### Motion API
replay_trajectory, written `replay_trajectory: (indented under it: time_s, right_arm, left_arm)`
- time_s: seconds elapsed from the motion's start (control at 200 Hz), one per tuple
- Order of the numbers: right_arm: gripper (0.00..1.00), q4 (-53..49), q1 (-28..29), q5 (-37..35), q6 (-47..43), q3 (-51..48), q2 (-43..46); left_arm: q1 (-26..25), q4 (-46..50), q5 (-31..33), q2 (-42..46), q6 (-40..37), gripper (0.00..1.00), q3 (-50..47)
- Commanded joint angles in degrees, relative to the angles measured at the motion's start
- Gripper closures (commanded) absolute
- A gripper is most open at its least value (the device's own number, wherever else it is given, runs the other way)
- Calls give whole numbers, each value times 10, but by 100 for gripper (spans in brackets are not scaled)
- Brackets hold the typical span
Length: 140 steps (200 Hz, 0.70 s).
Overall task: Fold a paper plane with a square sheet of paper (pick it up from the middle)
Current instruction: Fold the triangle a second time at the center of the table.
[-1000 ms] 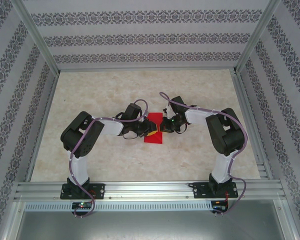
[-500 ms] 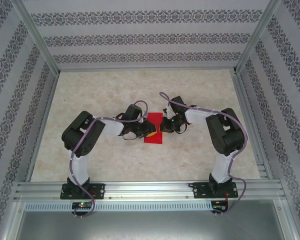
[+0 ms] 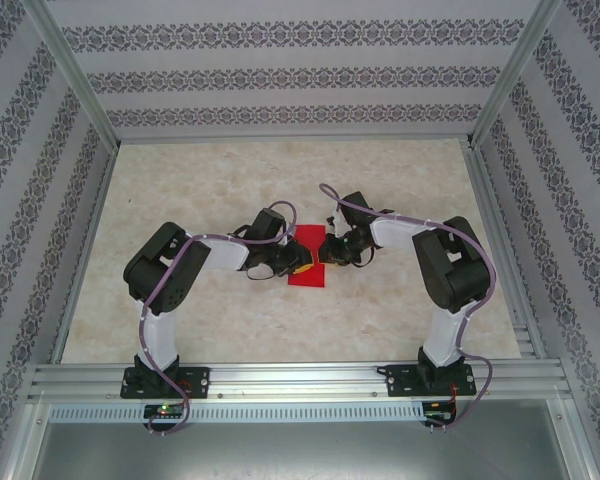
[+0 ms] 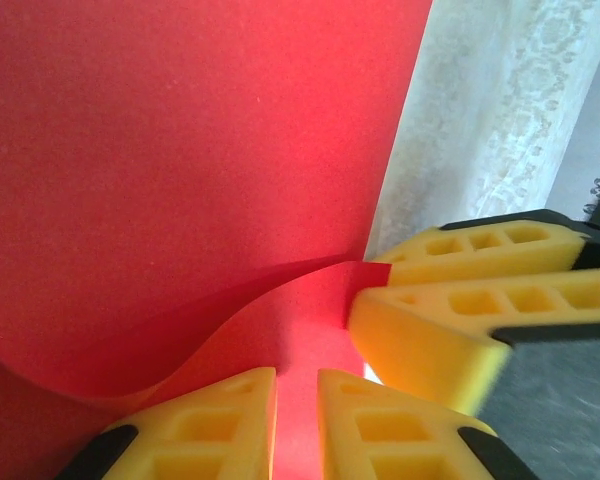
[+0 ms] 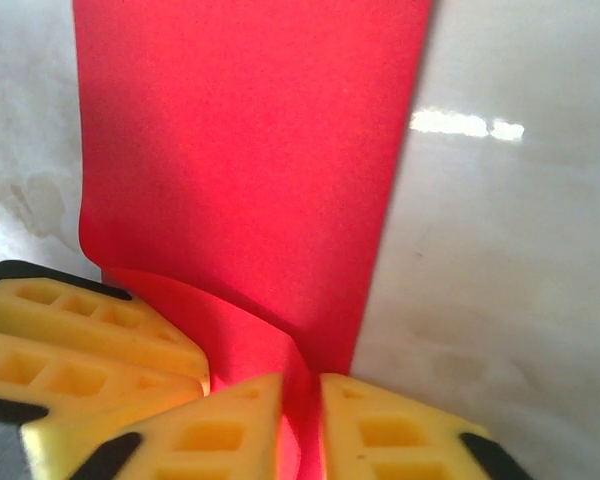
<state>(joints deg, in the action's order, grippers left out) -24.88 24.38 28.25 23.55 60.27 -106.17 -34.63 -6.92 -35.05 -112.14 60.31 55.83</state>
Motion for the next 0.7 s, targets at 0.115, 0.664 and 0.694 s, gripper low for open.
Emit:
replay_trajectory:
  time_s: [0.115,0.664,0.694]
  right_arm:
    - [72,-23,1,-38,10,-12,89]
    - [92,-21,92,-27,10,-28,63]
    - [92,-21,92,-29,10,-25,59]
  left_arm:
    - [-6,75,64,-10,7,81,-4]
    - [-12,79,69,-13,5,85,1]
    - [-12,78,69,-14,5,84,1]
